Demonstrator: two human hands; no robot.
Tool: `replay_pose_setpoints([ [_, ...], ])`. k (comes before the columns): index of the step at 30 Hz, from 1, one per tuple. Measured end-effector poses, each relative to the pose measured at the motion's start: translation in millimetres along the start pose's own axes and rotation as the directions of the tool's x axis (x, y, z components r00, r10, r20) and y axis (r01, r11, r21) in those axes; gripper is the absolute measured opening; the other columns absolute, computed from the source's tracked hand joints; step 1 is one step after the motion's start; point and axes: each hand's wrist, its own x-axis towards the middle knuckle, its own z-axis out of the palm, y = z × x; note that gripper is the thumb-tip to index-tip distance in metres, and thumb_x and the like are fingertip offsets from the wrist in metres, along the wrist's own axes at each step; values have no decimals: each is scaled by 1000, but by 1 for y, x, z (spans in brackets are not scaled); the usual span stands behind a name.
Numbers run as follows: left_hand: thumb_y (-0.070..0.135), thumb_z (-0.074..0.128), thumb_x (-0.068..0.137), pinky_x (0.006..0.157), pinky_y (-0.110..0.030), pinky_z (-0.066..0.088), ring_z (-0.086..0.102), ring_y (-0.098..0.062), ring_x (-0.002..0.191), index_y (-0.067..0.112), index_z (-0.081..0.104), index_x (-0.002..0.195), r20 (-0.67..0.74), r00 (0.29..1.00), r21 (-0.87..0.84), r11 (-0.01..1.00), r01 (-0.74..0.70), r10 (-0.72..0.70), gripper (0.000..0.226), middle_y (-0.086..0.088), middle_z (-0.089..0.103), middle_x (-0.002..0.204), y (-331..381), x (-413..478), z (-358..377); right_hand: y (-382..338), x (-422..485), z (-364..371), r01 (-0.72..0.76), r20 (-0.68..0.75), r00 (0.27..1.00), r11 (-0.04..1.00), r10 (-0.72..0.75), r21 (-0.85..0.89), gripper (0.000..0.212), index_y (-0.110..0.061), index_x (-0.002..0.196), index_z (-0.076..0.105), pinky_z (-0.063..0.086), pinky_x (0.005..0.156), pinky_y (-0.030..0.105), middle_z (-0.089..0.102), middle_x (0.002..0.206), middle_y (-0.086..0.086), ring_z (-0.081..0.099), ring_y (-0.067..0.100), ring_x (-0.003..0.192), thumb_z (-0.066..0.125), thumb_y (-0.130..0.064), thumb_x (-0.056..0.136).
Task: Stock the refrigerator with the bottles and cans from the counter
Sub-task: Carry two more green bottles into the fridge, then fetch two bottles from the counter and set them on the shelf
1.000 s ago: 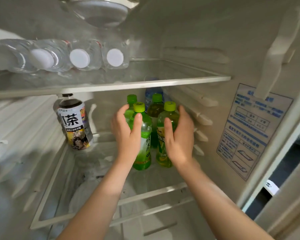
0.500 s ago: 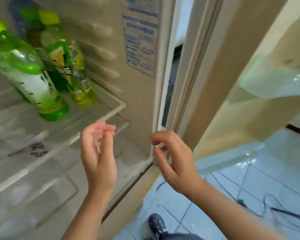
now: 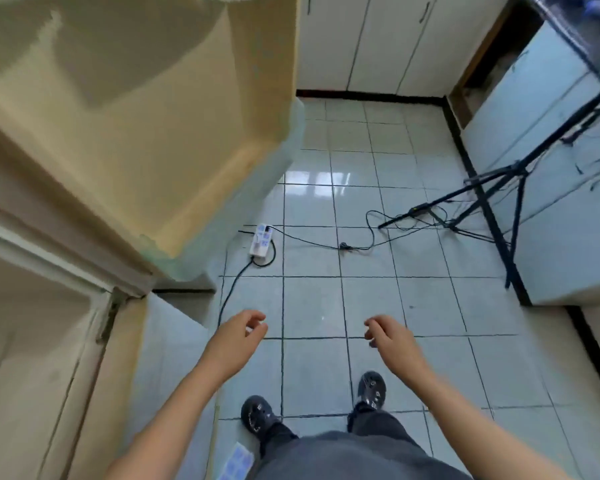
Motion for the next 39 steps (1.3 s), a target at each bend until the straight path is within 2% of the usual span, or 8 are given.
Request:
replay_pose_setpoints([
  [5,34,47,97,87,-30,43,58,-20,96,20,56,103,242,938,196,959,204,-249,18,-3,61,104,1,17,91,134,-30,-47,-338,7,941,941,338,-9,21,-18,79,55,43,70,30,64,83,1,62,24,84,41,-22,95],
  [8,29,49,97,84,-27,41,57,-20,91,15,57,102,256,929,332,927,176,-268,17,-3,61,96,18,21,156,207,-54,-86,-468,19,884,883,468,37,25,-16,78,54,42,69,29,65,88,6,62,26,86,40,-25,96],
  [13,38,44,97,88,-21,39,56,-18,113,23,52,104,405,842,608,792,43,-356,19,-2,62,119,73,31,271,325,-83,-162,-616,-3,784,778,621,127,30,-18,72,52,45,73,30,68,88,8,64,27,85,36,-25,97],
  [18,35,43,97,93,-29,43,57,-24,111,19,56,104,479,823,565,825,-21,-307,22,-9,64,117,178,46,377,413,-108,-237,-712,-49,667,656,744,250,31,-16,70,55,45,75,31,68,87,11,64,28,83,38,-22,96],
  [23,34,48,94,77,-24,39,56,-16,94,25,58,95,609,788,510,806,-301,-92,14,2,65,100,285,54,463,461,-114,-279,-623,-101,571,510,814,593,24,-9,82,55,48,80,44,62,75,7,61,31,74,41,-20,99],
  [27,29,48,96,84,-29,44,58,-22,93,17,58,94,673,728,560,734,-384,-133,15,-7,65,102,332,79,521,490,-118,-287,-490,-85,459,332,884,806,25,-14,77,53,47,71,41,60,68,6,54,22,59,42,-20,99],
  [33,25,50,97,69,-30,41,54,-23,75,4,58,87,707,676,618,646,-448,-207,25,-12,62,87,413,137,621,541,-133,-294,-380,36,252,65,967,923,21,-21,82,55,44,51,20,66,70,-1,60,12,56,45,-30,97],
  [39,29,49,96,76,-30,46,58,-24,79,9,58,84,788,597,575,520,-632,-147,24,-10,65,88,533,170,748,585,-142,-342,-302,165,40,-146,985,942,16,-18,91,58,54,71,34,67,73,-2,67,19,72,49,-30,95],
])
